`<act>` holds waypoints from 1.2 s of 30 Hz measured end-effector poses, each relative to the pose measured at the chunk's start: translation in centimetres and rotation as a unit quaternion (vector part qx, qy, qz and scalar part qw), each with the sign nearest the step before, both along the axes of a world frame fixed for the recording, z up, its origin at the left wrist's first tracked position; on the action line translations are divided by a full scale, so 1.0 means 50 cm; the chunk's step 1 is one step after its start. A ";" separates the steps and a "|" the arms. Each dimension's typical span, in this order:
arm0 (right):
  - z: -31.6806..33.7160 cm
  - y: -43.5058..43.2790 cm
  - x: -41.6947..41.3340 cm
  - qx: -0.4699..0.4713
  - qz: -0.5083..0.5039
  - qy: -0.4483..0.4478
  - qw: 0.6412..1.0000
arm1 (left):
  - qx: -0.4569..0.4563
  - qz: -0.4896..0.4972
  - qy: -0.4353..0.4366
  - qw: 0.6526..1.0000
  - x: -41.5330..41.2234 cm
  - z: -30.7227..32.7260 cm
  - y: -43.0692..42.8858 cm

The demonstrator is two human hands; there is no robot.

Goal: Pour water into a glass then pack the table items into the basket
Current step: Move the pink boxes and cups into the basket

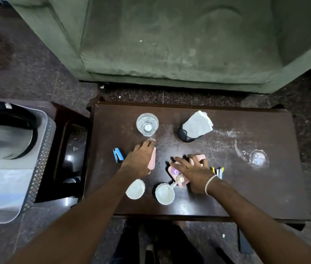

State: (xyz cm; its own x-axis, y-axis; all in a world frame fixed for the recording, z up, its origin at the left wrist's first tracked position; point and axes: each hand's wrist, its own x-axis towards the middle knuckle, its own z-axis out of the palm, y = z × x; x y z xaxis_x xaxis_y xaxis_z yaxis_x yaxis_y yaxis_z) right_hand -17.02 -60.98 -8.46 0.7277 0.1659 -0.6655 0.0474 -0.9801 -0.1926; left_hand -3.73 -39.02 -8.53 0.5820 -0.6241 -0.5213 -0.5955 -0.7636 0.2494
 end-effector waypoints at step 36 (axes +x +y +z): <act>-0.005 0.008 0.070 0.022 -0.153 -0.120 0.981 | -0.029 -0.004 -0.010 1.000 -0.001 -0.020 0.035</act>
State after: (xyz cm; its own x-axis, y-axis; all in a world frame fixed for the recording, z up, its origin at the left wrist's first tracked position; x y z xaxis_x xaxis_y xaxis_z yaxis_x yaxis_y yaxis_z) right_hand -13.52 -60.61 -8.70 0.8832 -0.0592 -0.4653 -0.1977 -0.9465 -0.2550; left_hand -3.78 -37.27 -9.52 0.5866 -0.6582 -0.4719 -0.6070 -0.7430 0.2818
